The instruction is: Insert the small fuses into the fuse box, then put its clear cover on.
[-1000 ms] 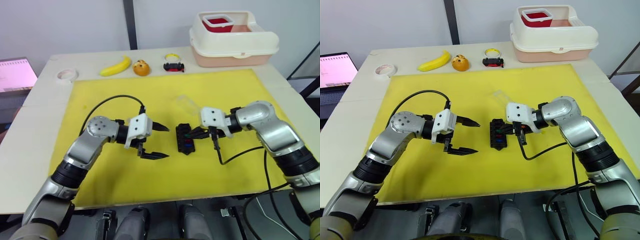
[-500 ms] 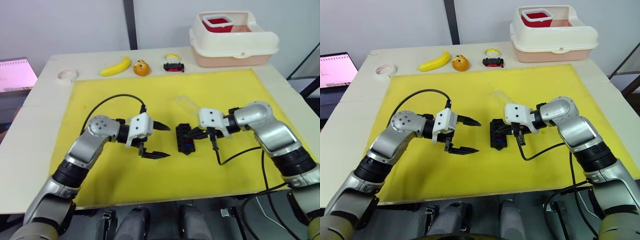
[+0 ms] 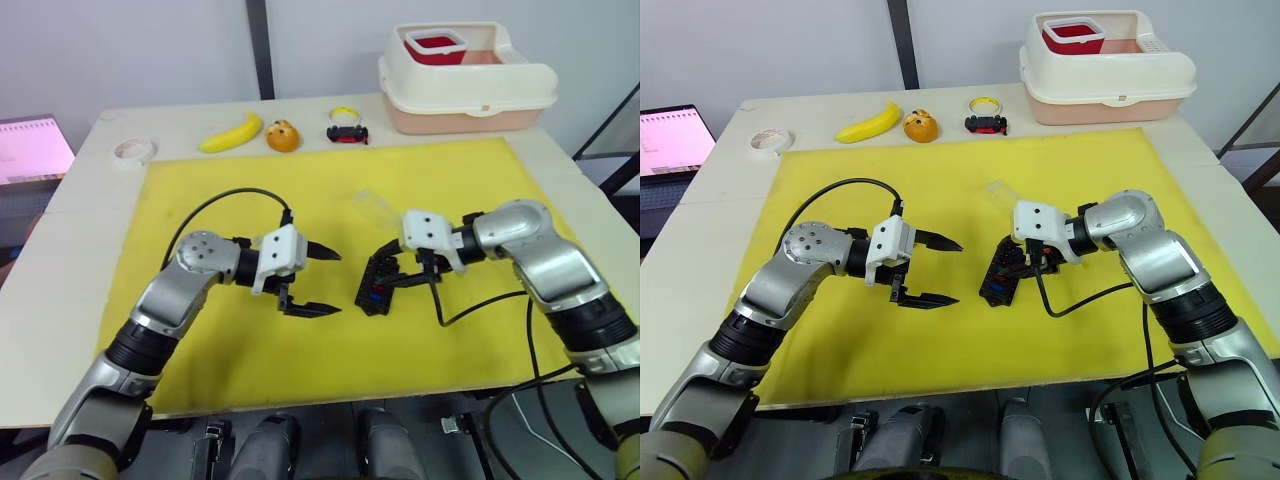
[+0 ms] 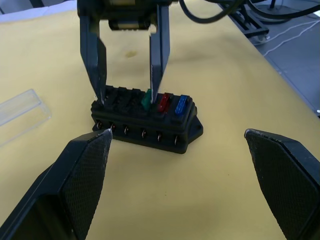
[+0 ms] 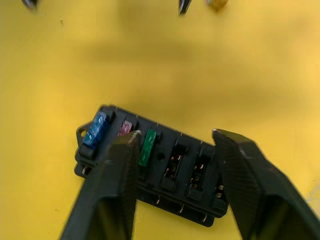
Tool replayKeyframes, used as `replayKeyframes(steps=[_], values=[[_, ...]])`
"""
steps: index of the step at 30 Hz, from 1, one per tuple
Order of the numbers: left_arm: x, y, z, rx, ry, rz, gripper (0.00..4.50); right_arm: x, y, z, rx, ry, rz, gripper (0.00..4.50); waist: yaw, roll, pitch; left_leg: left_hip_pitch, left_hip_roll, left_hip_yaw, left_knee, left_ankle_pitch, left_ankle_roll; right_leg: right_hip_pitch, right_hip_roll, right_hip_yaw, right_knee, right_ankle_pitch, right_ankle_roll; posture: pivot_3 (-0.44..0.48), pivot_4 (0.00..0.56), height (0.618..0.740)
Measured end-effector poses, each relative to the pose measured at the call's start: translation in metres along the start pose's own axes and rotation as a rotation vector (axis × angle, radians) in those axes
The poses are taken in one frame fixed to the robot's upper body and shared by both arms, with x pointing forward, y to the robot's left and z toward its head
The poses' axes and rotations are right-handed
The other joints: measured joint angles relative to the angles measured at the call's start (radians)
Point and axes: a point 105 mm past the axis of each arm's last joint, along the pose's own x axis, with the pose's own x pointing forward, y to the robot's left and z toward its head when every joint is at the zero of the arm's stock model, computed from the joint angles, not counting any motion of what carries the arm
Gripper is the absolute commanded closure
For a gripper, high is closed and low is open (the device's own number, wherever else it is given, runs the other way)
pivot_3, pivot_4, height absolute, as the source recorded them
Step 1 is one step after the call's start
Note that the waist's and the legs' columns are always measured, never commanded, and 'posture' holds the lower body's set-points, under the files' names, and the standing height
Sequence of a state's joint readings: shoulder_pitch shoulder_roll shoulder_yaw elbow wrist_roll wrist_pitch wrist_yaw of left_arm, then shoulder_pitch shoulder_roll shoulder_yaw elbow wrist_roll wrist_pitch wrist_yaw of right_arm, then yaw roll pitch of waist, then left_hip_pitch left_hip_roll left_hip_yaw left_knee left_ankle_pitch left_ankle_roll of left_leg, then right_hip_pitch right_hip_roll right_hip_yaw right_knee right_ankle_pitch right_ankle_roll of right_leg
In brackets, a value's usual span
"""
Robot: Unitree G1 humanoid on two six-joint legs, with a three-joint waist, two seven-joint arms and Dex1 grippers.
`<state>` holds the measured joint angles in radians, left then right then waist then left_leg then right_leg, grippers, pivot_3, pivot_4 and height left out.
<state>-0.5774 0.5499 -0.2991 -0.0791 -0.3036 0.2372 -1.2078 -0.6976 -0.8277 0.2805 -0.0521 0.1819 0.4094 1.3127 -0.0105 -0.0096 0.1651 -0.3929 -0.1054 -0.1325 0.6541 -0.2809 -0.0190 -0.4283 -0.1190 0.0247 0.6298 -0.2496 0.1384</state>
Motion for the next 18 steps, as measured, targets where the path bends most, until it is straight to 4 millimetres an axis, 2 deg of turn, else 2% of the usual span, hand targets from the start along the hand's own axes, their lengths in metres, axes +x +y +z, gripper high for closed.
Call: replayKeyframes(steps=[7, 10, 11, 12, 13, 15, 16, 18], values=[[0.000, 0.001, -0.001, -0.002, 0.000, -0.003, 0.00, -0.014, 0.003, 0.016, 0.011, -0.049, -0.018, 2.08, 0.001, 0.000, 0.000, 0.000, 0.000, 0.000, 0.000, 0.000, 0.000, 0.000, 0.000, 0.000, 0.000, 0.000, 0.000, 0.000, 0.150, 0.740], [0.001, 0.000, 0.001, -0.003, -0.009, -0.011, 0.00, -0.019, 0.003, 0.018, 0.100, -0.137, -0.097, 2.08, 0.003, 0.000, 0.000, 0.000, 0.000, -0.001, 0.001, 0.000, 0.000, 0.000, 0.000, 0.000, 0.001, 0.000, 0.000, 0.000, 0.150, 0.740], [0.001, -0.001, 0.001, -0.002, -0.012, -0.014, 0.00, -0.019, 0.003, 0.018, 0.139, -0.175, -0.136, 2.63, 0.004, 0.000, 0.000, 0.000, 0.000, -0.001, 0.001, 0.000, 0.000, 0.001, 0.000, 0.000, 0.001, 0.000, 0.000, 0.000, 0.150, 0.740], [0.002, -0.001, 0.002, -0.001, -0.016, -0.016, 0.00, -0.018, 0.005, 0.016, 0.182, -0.211, -0.172, 2.86, 0.005, 0.000, 0.000, 0.000, 0.000, -0.001, 0.001, 0.000, 0.000, 0.001, 0.000, 0.000, 0.001, 0.000, 0.000, 0.000, 0.150, 0.740], [0.002, -0.002, 0.002, 0.000, -0.019, -0.017, 0.00, -0.016, 0.008, 0.012, 0.223, -0.237, -0.199, 3.27, 0.005, 0.000, 0.000, 0.000, 0.000, -0.001, 0.002, 0.000, 0.000, 0.001, 0.000, 0.000, 0.001, 0.000, 0.000, 0.000, 0.150, 0.740], [0.003, -0.002, 0.002, -0.001, -0.022, -0.018, 0.00, -0.009, 0.018, 0.003, 0.285, -0.255, -0.228, 4.31, 0.006, 0.000, 0.000, 0.000, 0.000, -0.001, 0.002, 0.000, 0.000, 0.001, 0.000, 0.000, 0.001, 0.000, 0.000, 0.000, 0.150, 0.740], [0.004, -0.003, 0.002, -0.003, -0.024, -0.019, 0.00, -0.005, 0.024, -0.001, 0.307, -0.258, -0.236, 4.46, 0.006, 0.000, 0.000, 0.000, -0.001, -0.001, 0.002, 0.000, 0.000, 0.001, 0.000, 0.000, 0.001, 0.000, 0.000, 0.000, 0.150, 0.740], [0.004, -0.002, 0.002, -0.001, -0.028, -0.019, 0.00, -0.002, 0.030, -0.003, 0.327, -0.274, -0.249, 4.46, 0.004, 0.000, 0.000, 0.000, -0.001, -0.001, 0.003, 0.000, 0.000, 0.001, 0.000, 0.000, 0.002, 0.000, 0.000, 0.000, 0.150, 0.740]])
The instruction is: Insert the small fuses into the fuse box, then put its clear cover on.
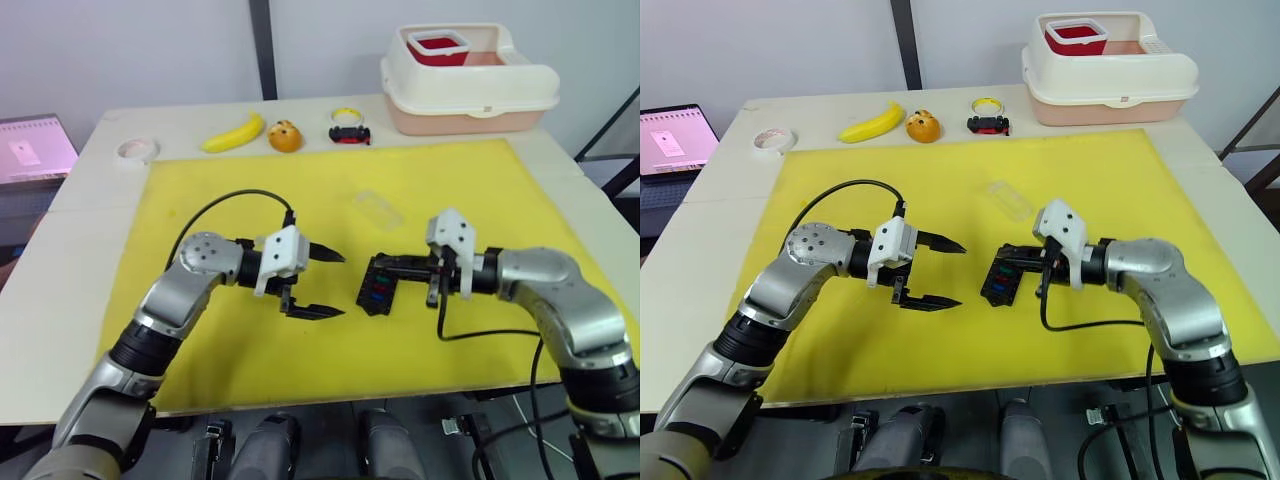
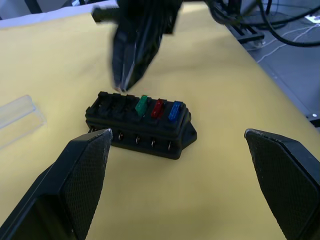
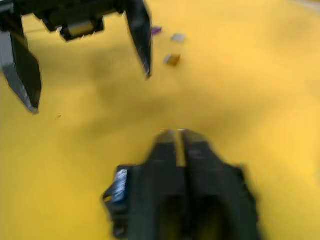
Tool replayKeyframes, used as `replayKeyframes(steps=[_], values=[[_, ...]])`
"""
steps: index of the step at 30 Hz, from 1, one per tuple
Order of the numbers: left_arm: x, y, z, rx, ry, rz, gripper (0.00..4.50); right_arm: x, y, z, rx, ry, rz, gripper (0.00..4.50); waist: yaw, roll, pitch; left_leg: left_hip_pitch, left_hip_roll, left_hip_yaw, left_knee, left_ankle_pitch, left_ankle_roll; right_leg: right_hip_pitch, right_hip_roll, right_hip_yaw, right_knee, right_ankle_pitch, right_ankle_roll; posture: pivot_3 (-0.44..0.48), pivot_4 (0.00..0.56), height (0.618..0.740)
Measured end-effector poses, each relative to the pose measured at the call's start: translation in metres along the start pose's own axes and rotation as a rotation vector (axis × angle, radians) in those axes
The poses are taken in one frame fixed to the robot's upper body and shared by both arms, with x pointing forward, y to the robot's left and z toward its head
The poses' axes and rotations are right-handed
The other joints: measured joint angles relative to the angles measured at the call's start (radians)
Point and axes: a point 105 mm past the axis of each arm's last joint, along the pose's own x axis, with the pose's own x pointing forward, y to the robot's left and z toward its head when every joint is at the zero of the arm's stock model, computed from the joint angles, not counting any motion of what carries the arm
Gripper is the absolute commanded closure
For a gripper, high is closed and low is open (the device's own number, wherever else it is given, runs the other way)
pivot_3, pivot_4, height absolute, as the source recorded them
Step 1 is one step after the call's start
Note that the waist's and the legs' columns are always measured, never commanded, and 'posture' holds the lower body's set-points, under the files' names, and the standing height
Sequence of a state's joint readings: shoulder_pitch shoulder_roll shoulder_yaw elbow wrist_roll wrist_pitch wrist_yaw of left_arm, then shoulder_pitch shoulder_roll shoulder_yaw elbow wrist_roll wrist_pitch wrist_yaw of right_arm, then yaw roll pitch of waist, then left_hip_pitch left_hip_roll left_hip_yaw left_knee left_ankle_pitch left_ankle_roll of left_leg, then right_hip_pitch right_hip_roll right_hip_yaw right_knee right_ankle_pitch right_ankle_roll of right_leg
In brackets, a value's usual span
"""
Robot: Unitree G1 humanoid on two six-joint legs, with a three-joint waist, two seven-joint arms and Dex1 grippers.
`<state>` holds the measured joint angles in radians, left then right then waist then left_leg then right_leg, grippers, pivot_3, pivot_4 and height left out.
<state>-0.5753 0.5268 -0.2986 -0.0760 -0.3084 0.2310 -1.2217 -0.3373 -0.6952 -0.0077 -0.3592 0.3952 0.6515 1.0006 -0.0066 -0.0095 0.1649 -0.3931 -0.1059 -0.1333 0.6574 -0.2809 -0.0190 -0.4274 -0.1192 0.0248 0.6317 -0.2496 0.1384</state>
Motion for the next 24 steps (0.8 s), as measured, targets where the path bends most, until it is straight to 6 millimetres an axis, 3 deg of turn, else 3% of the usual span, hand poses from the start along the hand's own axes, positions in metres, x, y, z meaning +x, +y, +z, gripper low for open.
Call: replayKeyframes(steps=[24], values=[[0.004, 0.005, -0.002, 0.005, 0.012, -0.003, 0.00, 0.011, 0.002, -0.022, 0.013, 0.042, -0.064, 4.46, -0.002, 0.000, 0.000, 0.000, 0.000, 0.000, 0.003, 0.000, 0.001, 0.002, 0.000, 0.000, 0.001, 0.000, 0.000, 0.000, 0.150, 0.740]])
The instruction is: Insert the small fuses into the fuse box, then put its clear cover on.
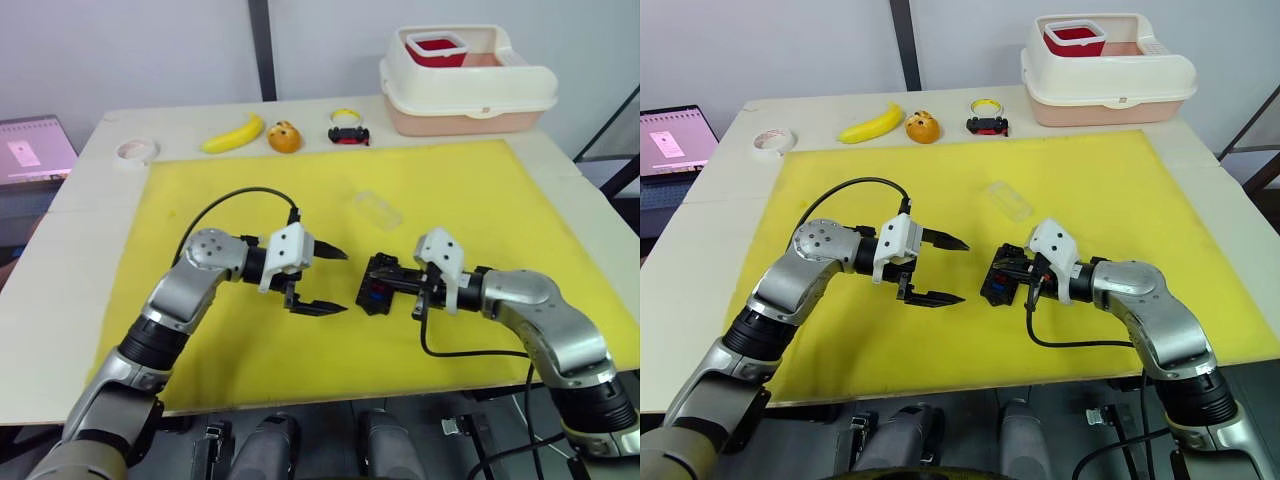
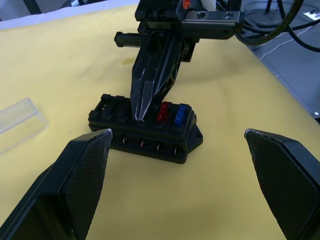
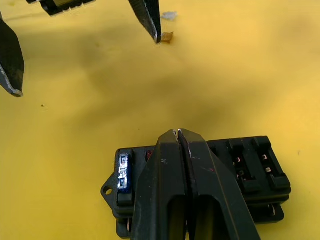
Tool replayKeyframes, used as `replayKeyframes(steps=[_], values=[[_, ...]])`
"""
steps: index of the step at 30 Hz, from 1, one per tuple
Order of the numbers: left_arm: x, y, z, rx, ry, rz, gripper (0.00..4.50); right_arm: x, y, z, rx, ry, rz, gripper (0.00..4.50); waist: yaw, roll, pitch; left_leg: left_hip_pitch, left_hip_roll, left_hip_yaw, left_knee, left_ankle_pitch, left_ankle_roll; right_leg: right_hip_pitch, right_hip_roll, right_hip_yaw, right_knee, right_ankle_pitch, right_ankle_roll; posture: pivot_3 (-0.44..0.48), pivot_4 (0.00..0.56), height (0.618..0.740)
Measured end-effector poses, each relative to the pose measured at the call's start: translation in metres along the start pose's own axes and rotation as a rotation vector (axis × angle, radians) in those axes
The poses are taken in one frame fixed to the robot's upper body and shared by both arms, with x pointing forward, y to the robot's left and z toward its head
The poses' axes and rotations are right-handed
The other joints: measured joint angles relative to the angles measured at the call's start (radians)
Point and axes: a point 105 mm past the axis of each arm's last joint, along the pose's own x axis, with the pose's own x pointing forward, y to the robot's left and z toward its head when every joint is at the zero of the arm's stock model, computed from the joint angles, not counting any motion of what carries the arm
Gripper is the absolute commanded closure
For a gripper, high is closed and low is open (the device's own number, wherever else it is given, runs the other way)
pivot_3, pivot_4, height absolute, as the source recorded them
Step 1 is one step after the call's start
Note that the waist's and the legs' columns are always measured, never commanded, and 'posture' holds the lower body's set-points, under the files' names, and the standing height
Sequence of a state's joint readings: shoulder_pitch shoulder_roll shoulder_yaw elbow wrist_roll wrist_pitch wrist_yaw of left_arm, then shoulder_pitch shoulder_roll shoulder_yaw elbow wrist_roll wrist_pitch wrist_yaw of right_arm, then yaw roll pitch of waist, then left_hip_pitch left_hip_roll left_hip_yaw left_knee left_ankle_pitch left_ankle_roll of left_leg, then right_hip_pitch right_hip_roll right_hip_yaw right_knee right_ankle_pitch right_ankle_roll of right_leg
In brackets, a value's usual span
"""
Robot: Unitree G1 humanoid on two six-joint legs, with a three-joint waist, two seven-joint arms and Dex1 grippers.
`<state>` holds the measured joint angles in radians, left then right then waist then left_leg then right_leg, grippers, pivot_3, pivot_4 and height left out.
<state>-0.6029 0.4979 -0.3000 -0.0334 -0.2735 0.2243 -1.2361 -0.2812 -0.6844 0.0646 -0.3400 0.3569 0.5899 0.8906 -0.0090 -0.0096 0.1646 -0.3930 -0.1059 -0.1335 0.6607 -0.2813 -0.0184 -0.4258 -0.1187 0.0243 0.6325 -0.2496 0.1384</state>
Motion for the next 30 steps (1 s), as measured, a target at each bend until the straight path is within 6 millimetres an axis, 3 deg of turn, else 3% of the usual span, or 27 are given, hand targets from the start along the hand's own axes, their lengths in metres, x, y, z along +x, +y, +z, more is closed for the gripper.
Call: replayKeyframes(steps=[16, 20, 25, 28, 30], values=[[-0.001, 0.004, 0.002, 0.016, 0.000, 0.004, 0.00, -0.006, -0.003, -0.005, 0.074, -0.001, -0.039, 4.46, 0.017, 0.000, -0.002, 0.001, 0.000, -0.001, 0.002, 0.000, 0.001, 0.003, 0.000, 0.000, 0.000, 0.000, 0.000, 0.000, 0.150, 0.740], [-0.003, 0.004, 0.001, 0.003, -0.013, 0.021, 0.00, -0.010, -0.002, 0.010, 0.129, -0.070, -0.045, 4.46, 0.019, 0.000, -0.001, 0.000, 0.000, 0.000, 0.002, 0.000, 0.001, 0.002, 0.000, 0.000, 0.000, 0.000, 0.000, 0.000, 0.150, 0.740], [-0.029, 0.002, -0.010, -0.092, -0.039, 0.151, 0.00, -0.047, -0.011, 0.040, 0.059, -0.107, -0.122, 4.46, 0.020, 0.000, -0.001, 0.000, 0.000, -0.001, 0.002, -0.001, 0.001, 0.002, 0.000, 0.000, 0.000, 0.000, 0.000, 0.000, 0.150, 0.740], [-0.051, -0.001, -0.019, -0.123, -0.017, 0.254, 0.00, -0.070, -0.019, 0.031, 0.072, -0.054, -0.199, 4.46, 0.022, 0.000, -0.001, 0.000, 0.000, 0.000, 0.002, -0.001, 0.001, 0.002, 0.000, 0.000, 0.000, 0.000, 0.000, 0.000, 0.150, 0.740], [-0.072, -0.007, -0.032, -0.174, 0.023, 0.324, 0.00, -0.087, -0.027, 0.022, 0.094, -0.011, -0.262, 3.90, 0.022, 0.000, -0.001, 0.000, 0.000, 0.000, 0.002, -0.001, 0.002, 0.002, 0.000, 0.000, 0.000, 0.000, 0.000, 0.000, 0.150, 0.740]])
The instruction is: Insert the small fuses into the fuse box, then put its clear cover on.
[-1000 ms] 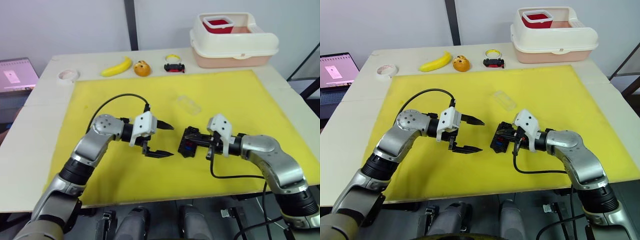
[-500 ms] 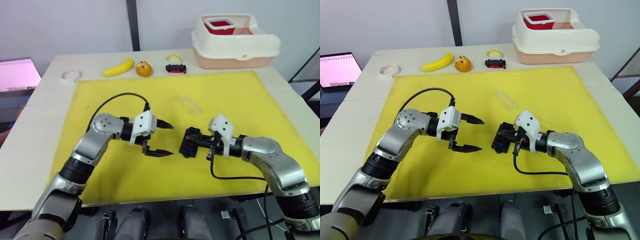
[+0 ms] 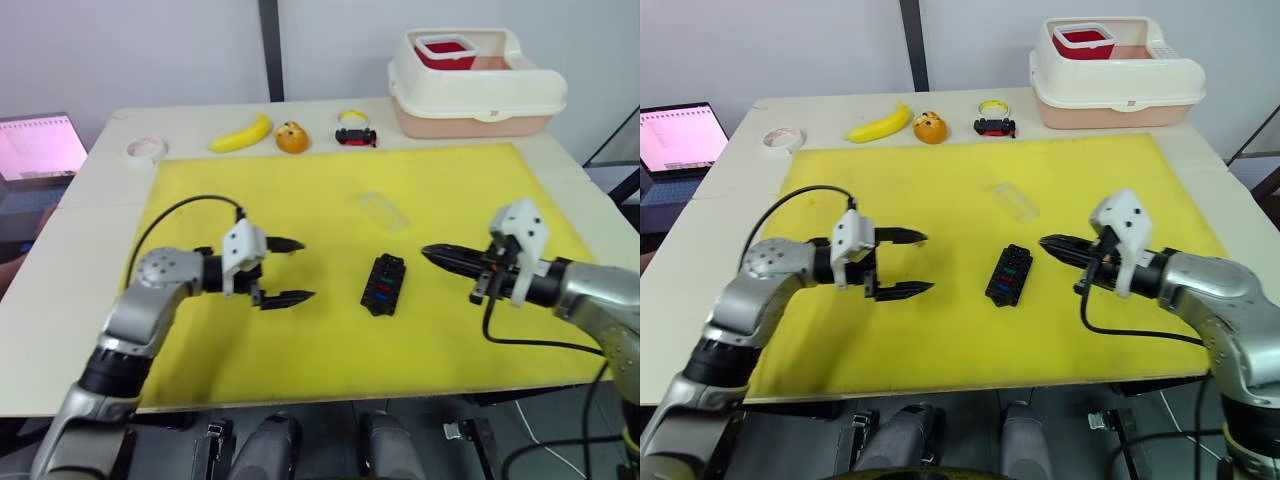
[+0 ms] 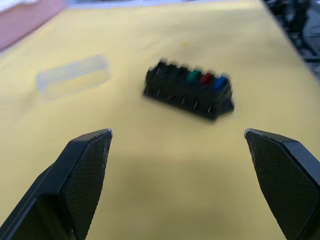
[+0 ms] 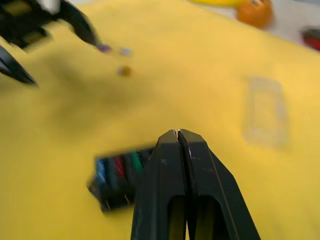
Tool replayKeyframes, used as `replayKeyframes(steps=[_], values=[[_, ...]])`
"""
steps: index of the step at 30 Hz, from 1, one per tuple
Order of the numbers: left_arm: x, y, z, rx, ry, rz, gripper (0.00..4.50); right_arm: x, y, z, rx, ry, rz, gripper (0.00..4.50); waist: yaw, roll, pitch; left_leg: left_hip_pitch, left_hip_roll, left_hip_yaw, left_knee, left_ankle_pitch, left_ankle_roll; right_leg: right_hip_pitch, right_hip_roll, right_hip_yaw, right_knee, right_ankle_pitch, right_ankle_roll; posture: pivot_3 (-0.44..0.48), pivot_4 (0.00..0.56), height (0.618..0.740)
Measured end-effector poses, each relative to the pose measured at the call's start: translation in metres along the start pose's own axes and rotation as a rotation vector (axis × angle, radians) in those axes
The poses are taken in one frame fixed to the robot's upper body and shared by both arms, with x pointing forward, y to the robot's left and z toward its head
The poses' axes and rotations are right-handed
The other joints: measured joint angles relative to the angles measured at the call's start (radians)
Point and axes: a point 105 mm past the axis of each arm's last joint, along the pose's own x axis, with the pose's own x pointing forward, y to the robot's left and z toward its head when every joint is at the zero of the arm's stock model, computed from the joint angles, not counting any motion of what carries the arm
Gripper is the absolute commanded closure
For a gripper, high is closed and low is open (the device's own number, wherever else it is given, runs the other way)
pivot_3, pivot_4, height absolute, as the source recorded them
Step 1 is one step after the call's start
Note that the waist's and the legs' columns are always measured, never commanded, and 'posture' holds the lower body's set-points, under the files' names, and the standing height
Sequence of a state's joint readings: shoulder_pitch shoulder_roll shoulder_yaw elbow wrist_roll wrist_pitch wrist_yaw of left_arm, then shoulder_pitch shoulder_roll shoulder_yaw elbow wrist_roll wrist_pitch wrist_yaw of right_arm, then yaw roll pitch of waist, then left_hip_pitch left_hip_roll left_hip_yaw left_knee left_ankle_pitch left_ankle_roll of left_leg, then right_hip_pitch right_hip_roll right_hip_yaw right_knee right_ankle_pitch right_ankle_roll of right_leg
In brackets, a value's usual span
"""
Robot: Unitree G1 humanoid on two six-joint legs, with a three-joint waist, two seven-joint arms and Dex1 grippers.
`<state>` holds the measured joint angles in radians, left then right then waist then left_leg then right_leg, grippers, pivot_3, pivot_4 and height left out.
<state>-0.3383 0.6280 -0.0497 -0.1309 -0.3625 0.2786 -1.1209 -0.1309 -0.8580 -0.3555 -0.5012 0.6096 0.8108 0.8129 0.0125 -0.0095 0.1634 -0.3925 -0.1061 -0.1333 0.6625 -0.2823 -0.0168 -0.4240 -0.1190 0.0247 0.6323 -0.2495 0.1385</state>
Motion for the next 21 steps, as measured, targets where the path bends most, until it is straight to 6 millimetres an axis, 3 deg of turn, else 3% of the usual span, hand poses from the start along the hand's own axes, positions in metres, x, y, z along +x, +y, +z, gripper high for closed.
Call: replayKeyframes(steps=[1, 5, 8, 11, 14, 18, 21], values=[[-0.010, 0.002, -0.007, -0.033, 0.021, 0.035, 0.00, -0.007, -0.007, -0.004, 0.007, 0.019, -0.033, 3.60, 0.000, 0.000, 0.000, 0.000, 0.000, 0.000, 0.000, 0.000, 0.000, 0.000, 0.000, 0.000, 0.000, 0.000, 0.000, 0.000, 0.150, 0.740], [-0.064, 0.007, -0.031, -0.217, 0.093, 0.218, 0.00, -0.040, -0.035, -0.018, 0.040, 0.078, -0.161, 1.49, -0.001, 0.000, 0.000, 0.000, 0.001, 0.000, 0.000, -0.003, 0.005, 0.000, 0.000, 0.000, 0.000, 0.000, 0.000, 0.000, 0.150, 0.740], [-0.108, 0.004, -0.045, -0.365, 0.132, 0.344, 0.00, -0.057, -0.042, -0.025, 0.047, 0.117, -0.195, 0.03, -0.003, 0.001, 0.000, 0.000, 0.001, 0.000, 0.000, -0.004, 0.007, 0.000, 0.000, 0.000, 0.000, 0.000, 0.000, 0.000, 0.150, 0.740], [-0.145, -0.005, -0.054, -0.512, 0.150, 0.456, 0.00, -0.068, -0.045, -0.028, 0.052, 0.131, -0.212, 0.03, -0.002, 0.001, 0.000, 0.001, 0.001, 0.001, 0.000, -0.005, 0.008, 0.001, 0.000, 0.000, 0.000, 0.000, 0.000, 0.000, 0.150, 0.740], [-0.162, -0.010, -0.056, -0.595, 0.137, 0.512, 0.00, -0.068, -0.045, -0.027, 0.042, 0.129, -0.200, 0.03, 0.003, 0.001, 0.000, 0.001, 0.001, 0.000, 0.000, -0.005, 0.008, 0.003, 0.000, -0.001, -0.001, 0.000, 0.000, 0.000, 0.150, 0.740], [-0.164, -0.001, -0.047, -0.654, 0.087, 0.551, 0.00, -0.060, -0.042, -0.024, 0.034, 0.123, -0.169, 0.03, 0.003, 0.001, 0.000, 0.001, 0.001, 0.000, 0.000, -0.005, 0.008, 0.003, -0.001, -0.001, -0.001, 0.000, 0.000, 0.000, 0.150, 0.740], [-0.150, 0.019, -0.028, -0.723, 0.012, 0.509, 0.00, -0.036, -0.027, -0.007, 0.000, 0.078, -0.066, 0.03, -0.001, 0.001, 0.000, 0.001, 0.001, -0.001, 0.000, -0.005, 0.007, 0.002, 0.000, -0.002, 0.000, 0.000, 0.000, 0.000, 0.150, 0.740]])
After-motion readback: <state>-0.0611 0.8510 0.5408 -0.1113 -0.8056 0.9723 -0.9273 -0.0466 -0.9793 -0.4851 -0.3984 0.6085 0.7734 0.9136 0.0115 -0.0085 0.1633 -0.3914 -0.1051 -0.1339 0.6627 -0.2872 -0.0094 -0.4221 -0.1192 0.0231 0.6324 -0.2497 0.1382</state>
